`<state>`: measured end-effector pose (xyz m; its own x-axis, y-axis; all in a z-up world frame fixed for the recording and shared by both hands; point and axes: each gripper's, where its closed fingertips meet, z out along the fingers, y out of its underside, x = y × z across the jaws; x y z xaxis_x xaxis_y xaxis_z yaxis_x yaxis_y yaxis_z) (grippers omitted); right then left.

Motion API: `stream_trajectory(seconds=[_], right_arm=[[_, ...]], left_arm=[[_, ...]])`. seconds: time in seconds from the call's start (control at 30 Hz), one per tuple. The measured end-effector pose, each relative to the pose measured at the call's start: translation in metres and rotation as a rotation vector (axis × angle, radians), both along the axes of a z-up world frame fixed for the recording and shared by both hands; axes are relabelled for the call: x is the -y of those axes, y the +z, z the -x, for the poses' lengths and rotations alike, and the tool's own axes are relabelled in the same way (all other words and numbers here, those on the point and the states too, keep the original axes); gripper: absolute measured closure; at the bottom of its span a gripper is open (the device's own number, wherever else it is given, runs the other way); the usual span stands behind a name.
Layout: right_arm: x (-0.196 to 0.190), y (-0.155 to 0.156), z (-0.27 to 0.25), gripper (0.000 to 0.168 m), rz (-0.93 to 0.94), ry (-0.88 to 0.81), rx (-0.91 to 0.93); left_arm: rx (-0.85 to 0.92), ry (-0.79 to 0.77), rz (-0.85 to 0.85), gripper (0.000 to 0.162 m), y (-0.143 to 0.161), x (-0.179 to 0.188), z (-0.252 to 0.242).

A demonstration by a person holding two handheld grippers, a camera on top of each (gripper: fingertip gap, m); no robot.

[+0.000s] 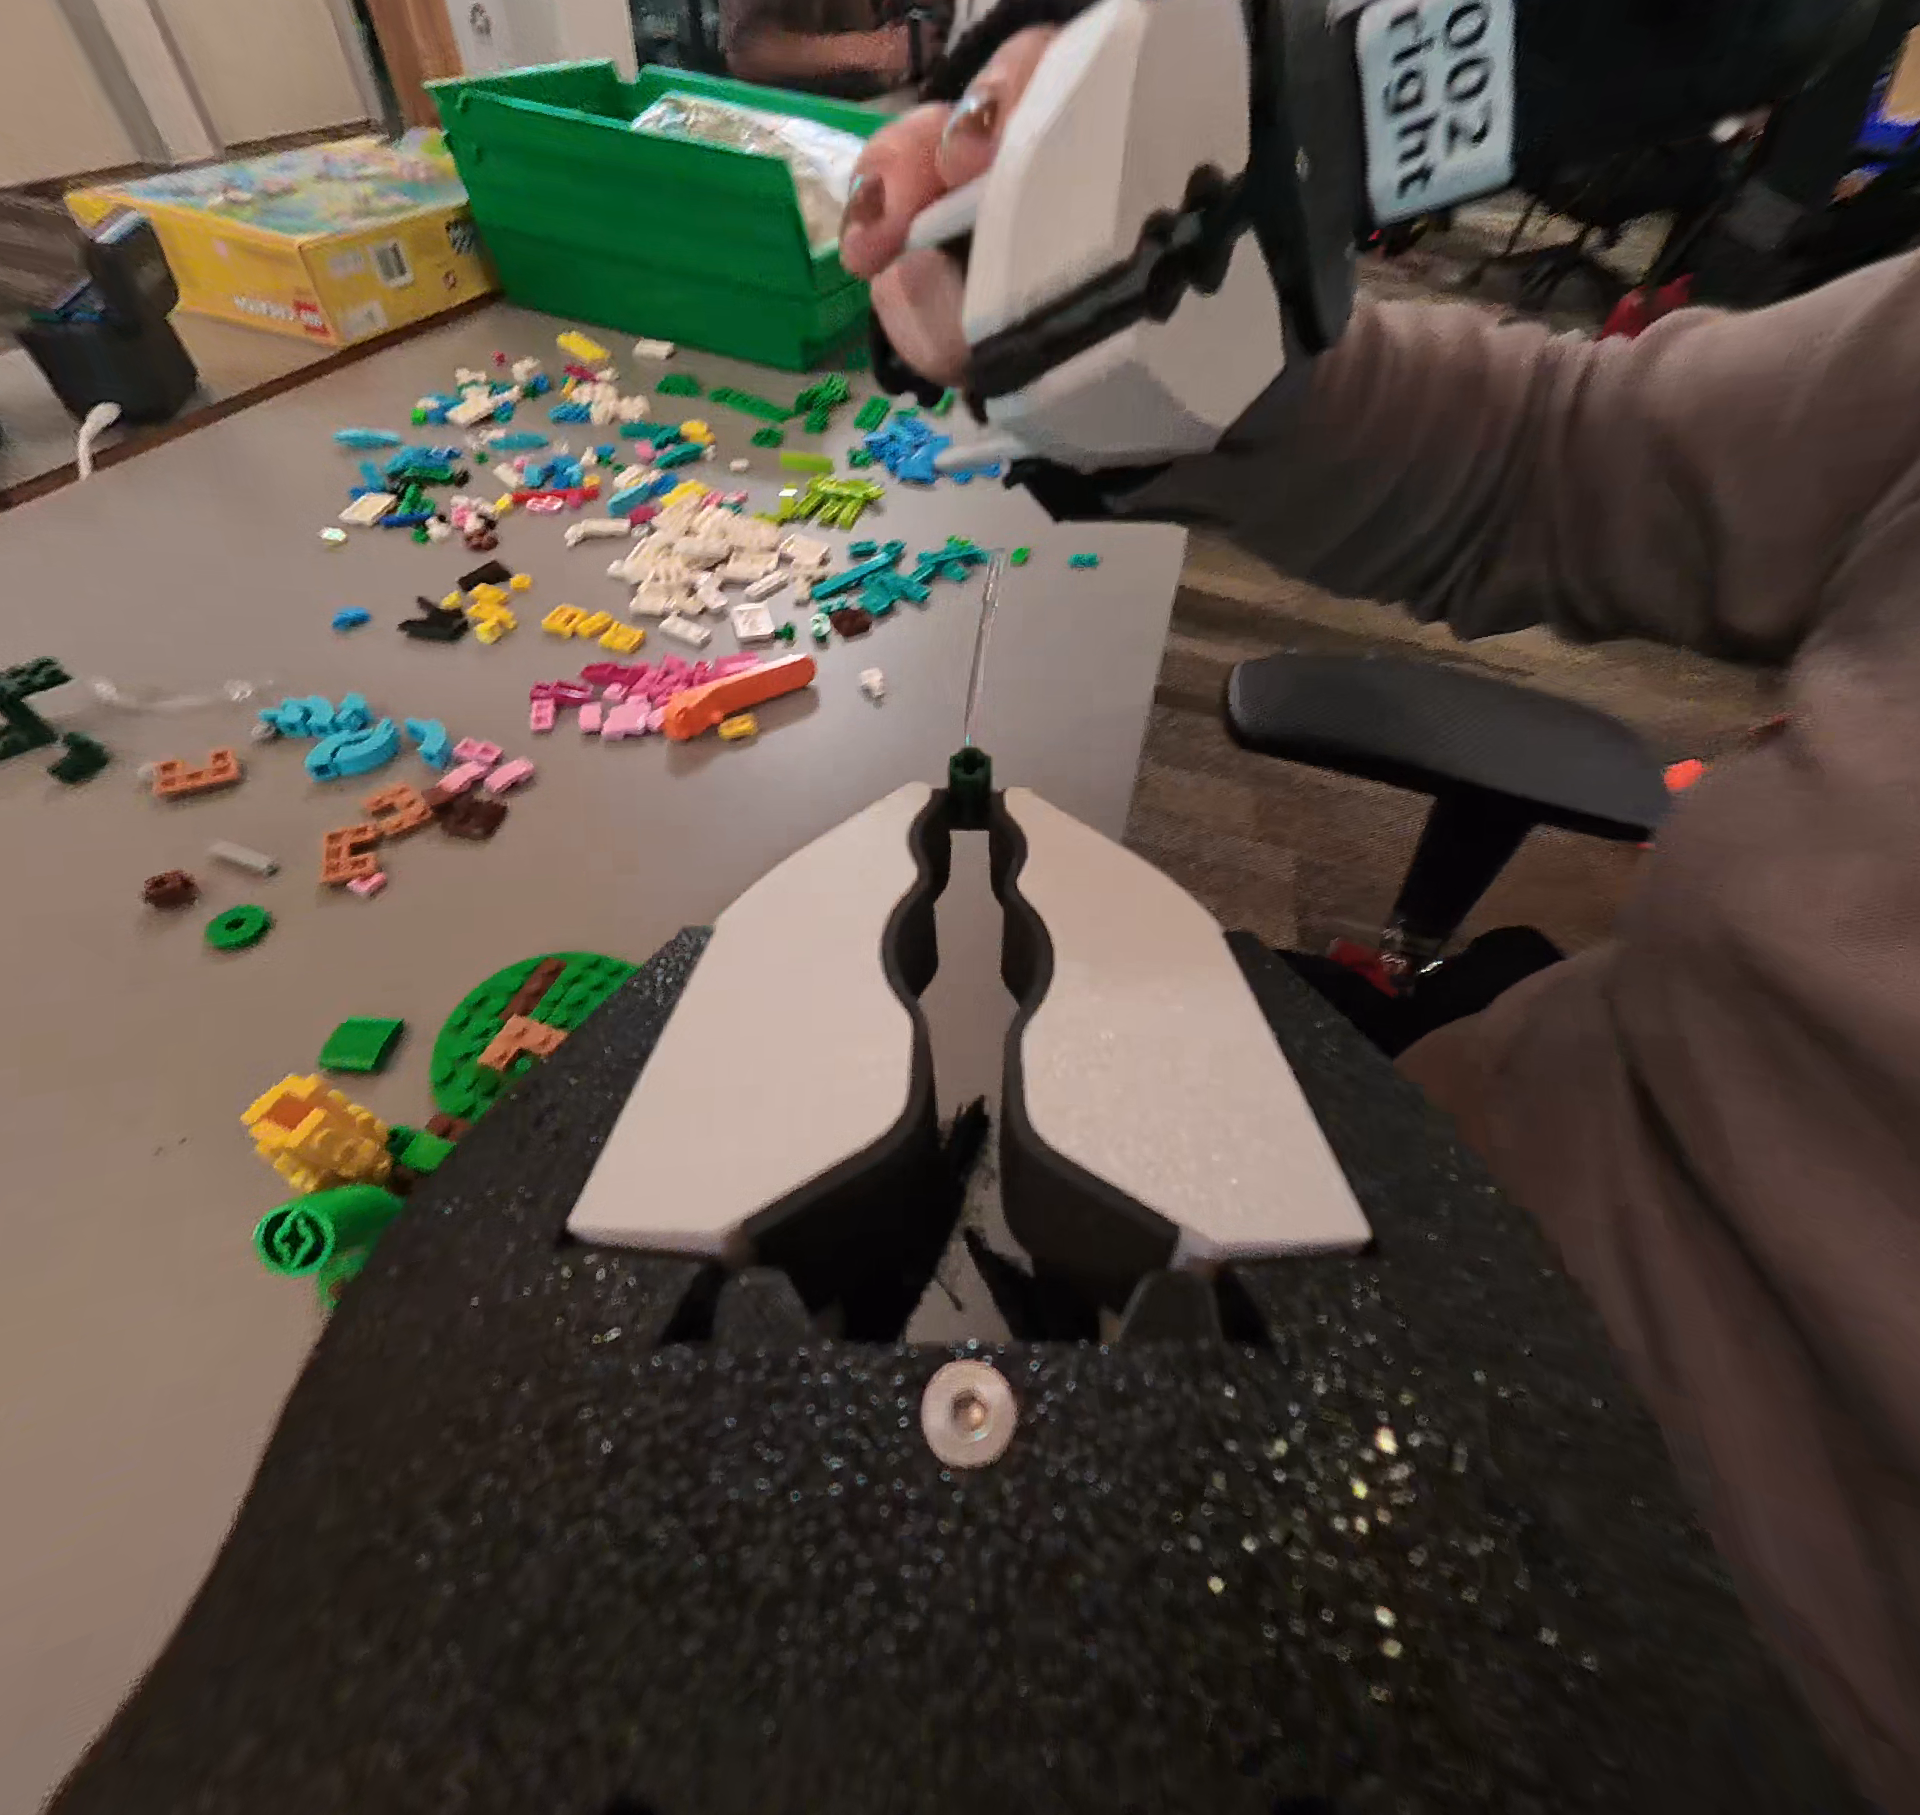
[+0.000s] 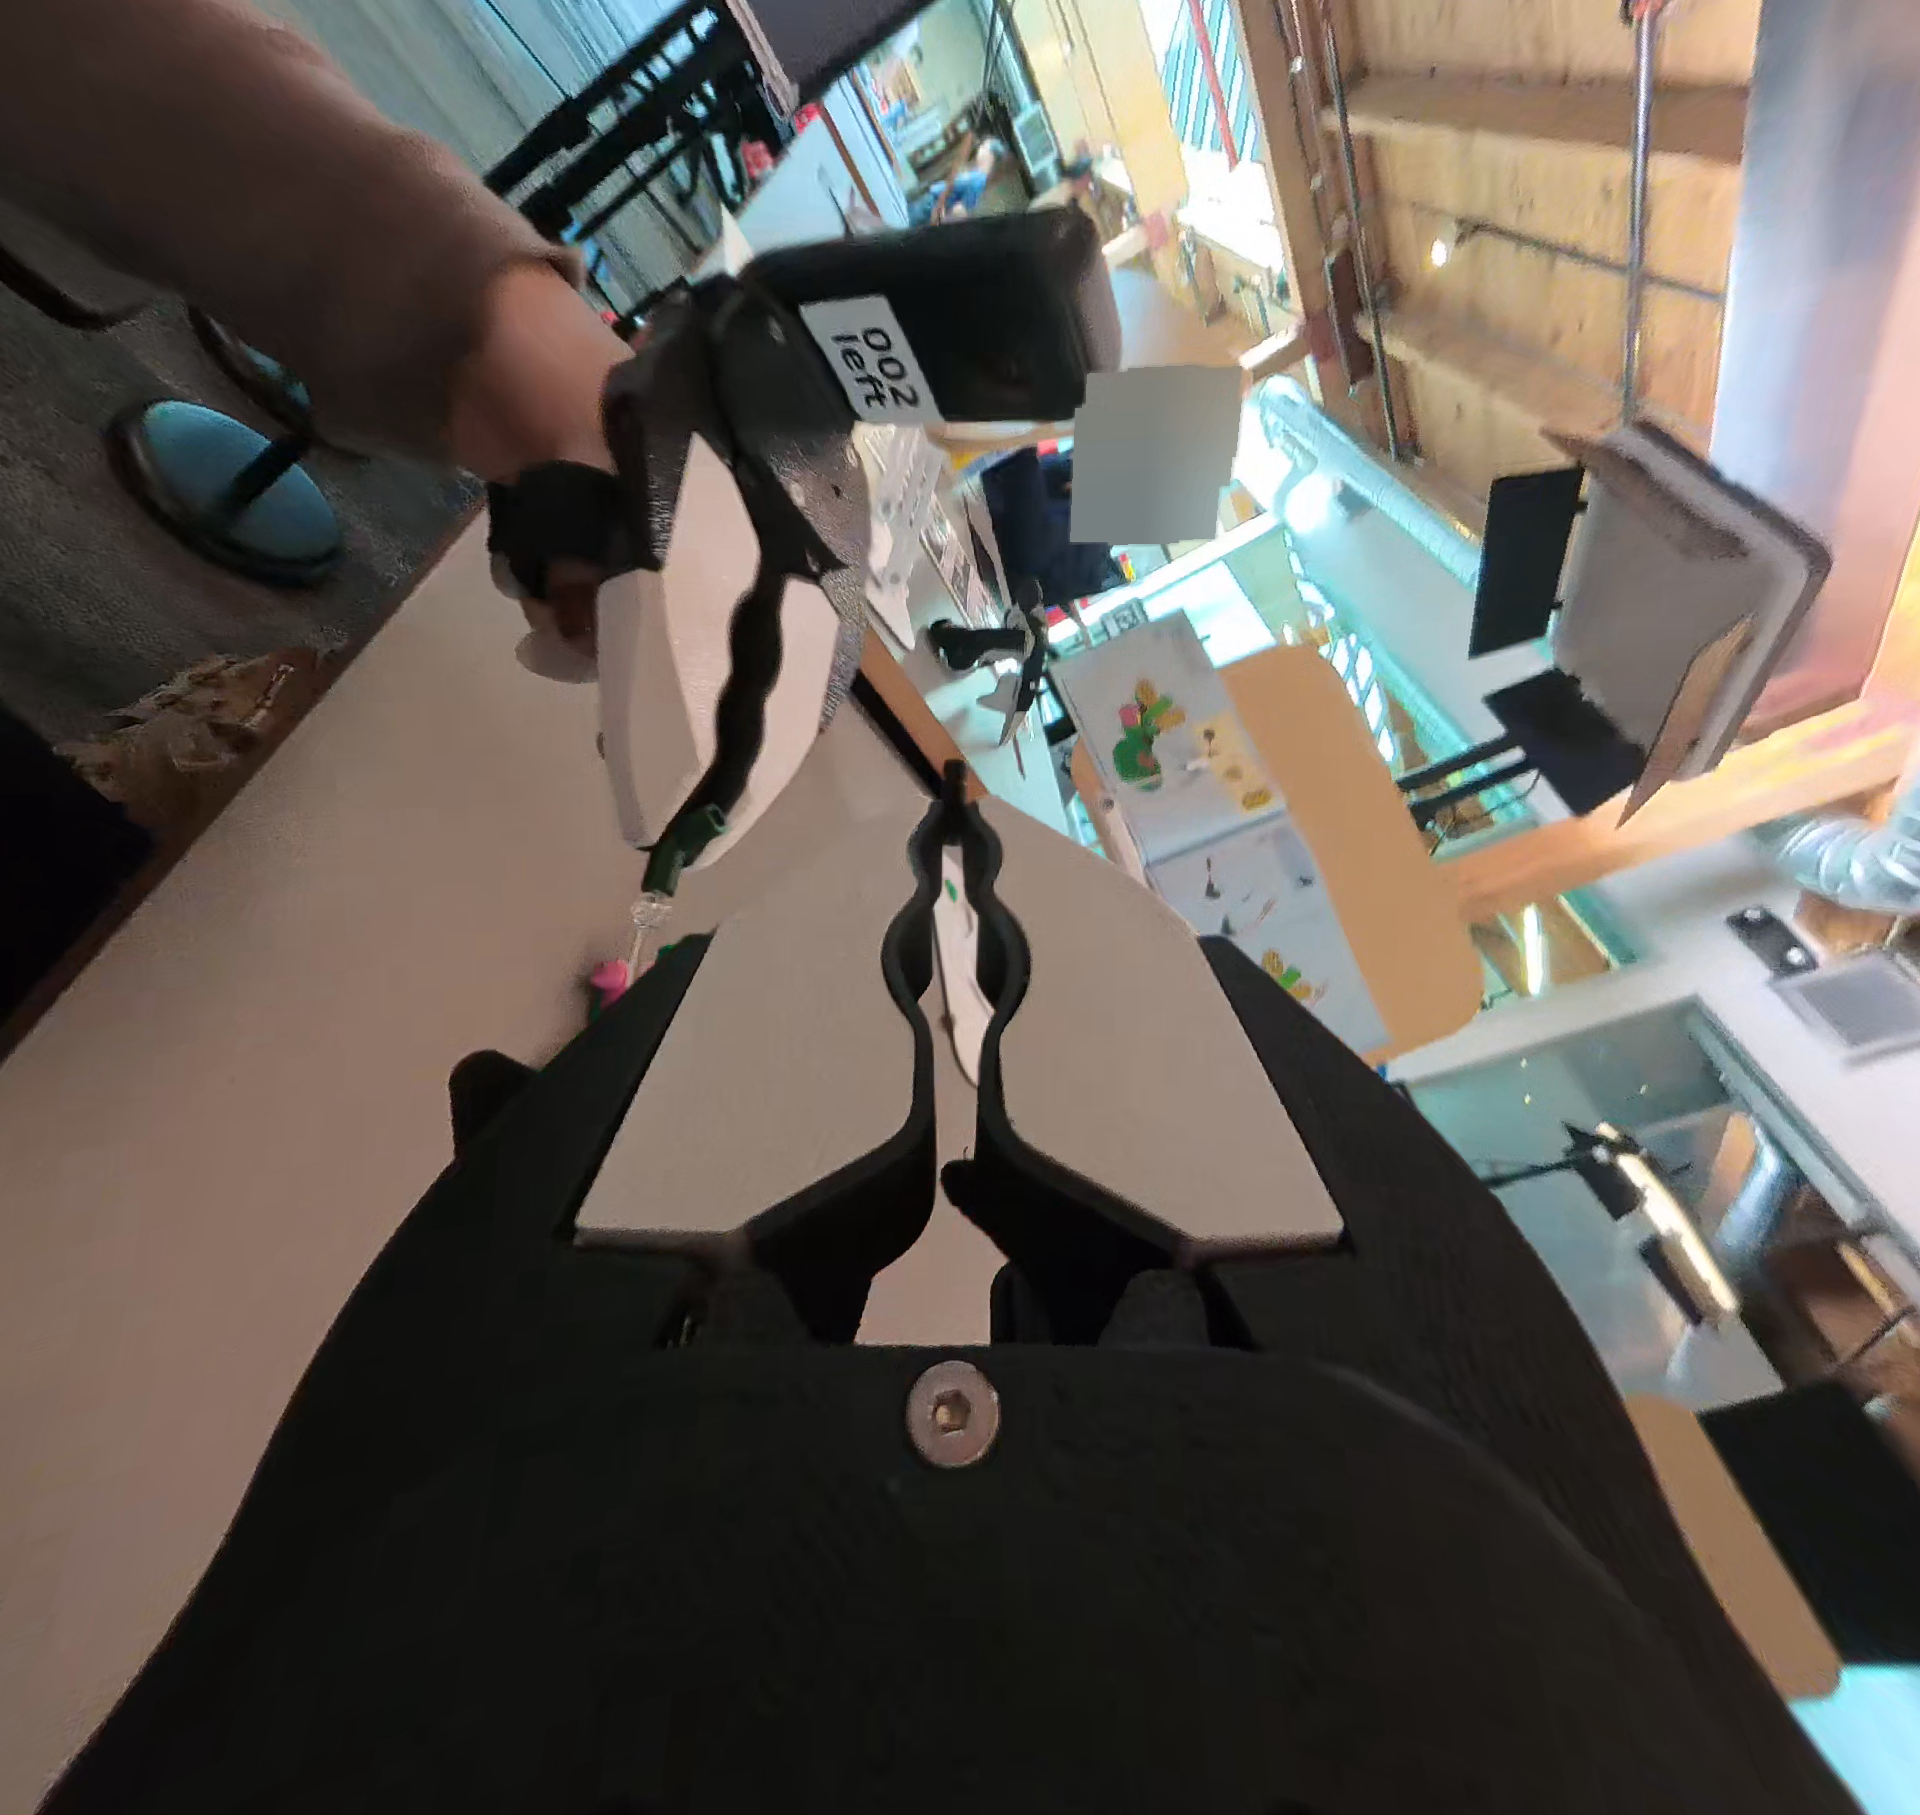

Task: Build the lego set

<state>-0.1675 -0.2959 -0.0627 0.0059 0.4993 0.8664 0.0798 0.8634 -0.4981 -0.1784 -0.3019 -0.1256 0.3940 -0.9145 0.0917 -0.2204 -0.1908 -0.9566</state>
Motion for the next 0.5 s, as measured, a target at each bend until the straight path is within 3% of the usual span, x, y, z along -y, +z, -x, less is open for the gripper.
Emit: stream_trajectory(seconds=[0.2,0.5], right_arm=[[0.031,0.011,0.002,0.168,-0.084,0.044,-0.011],[0.034,0.008,0.002,0.168,-0.109,0.017,0.051]], left_arm=[[0.085,-0.067,-0.009,0.155,0.023,0.016,-0.005],[0.055,-0.043,-0.078,0.155,0.022,0.015,-0.007]])
